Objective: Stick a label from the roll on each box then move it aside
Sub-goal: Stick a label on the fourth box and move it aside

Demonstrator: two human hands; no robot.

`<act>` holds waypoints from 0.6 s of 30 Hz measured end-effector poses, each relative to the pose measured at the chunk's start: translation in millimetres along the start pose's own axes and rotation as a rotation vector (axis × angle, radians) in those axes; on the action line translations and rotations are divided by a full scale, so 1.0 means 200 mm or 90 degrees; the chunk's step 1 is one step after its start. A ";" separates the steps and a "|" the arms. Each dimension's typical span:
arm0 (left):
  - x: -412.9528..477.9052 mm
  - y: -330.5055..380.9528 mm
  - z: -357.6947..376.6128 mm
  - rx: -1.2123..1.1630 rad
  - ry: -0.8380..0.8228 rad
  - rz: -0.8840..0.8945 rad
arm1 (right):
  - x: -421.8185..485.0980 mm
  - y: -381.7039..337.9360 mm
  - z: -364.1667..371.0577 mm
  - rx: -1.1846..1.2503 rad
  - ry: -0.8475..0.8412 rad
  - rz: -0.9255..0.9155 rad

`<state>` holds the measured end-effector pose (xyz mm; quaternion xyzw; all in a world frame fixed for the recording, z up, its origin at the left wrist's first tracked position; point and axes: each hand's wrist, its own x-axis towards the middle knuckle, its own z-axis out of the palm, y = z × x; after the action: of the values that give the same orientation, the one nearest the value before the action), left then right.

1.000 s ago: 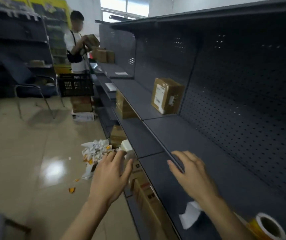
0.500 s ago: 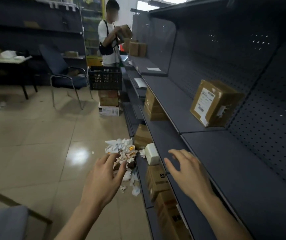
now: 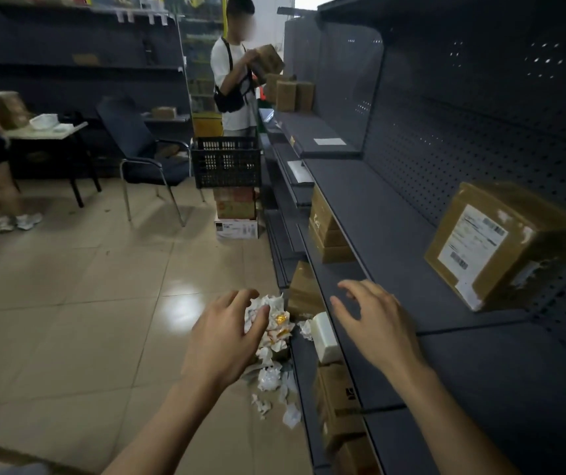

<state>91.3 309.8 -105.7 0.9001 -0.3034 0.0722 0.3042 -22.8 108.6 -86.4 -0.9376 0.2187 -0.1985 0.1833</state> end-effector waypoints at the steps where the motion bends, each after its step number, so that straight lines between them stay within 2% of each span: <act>1: 0.06 0.00 0.01 0.001 -0.002 0.003 | 0.05 0.01 0.01 -0.004 -0.003 0.003; 9: 0.60 -0.08 0.25 -0.053 -0.058 0.056 | 0.41 0.13 0.14 -0.065 0.025 0.059; 13: 0.92 -0.03 0.43 -0.118 -0.120 0.132 | 0.55 0.26 0.11 -0.102 0.063 0.146; 18: 1.23 0.21 0.65 -0.174 -0.201 0.241 | 0.58 0.46 -0.01 -0.130 0.086 0.295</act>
<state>257.3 84.3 -112.1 0.7779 -0.5169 -0.0550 0.3531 41.1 -24.4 -89.8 -0.8606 0.4586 -0.1904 0.1132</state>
